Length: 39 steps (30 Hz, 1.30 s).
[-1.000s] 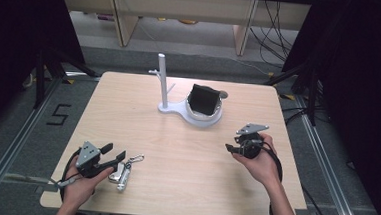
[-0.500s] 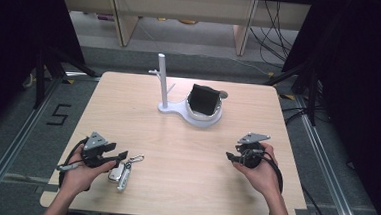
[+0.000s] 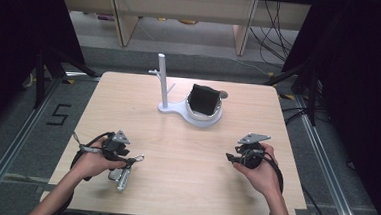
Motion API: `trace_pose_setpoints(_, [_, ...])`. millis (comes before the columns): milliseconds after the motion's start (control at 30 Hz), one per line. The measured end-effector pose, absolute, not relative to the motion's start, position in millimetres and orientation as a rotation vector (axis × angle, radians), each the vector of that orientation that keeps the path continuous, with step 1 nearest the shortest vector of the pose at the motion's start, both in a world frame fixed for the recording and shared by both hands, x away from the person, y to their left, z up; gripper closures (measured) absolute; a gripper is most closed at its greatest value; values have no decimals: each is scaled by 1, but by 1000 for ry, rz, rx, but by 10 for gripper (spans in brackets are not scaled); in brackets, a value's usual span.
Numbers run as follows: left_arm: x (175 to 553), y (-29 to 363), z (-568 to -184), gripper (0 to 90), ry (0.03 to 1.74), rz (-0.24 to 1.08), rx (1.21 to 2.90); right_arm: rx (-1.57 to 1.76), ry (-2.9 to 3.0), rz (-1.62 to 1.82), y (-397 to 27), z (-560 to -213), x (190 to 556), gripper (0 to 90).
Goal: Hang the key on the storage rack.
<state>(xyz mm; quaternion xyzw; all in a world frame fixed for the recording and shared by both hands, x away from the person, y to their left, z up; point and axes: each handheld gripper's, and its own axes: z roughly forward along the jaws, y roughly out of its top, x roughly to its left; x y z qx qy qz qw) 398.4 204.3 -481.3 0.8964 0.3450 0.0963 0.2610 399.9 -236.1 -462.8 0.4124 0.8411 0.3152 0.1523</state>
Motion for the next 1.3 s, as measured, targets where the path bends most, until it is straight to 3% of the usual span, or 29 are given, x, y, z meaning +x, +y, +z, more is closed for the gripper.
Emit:
trace_pose_setpoints(200, [406, 200, -483, 554, 929, 153, 2521, 1167, 2413, 907, -236, -465, 401, 538])
trace_pose_setpoints(1300, [430, 170, -477, 600, 877, 84, 2723, 1210, 2445, 903, -233, -468, 401, 529])
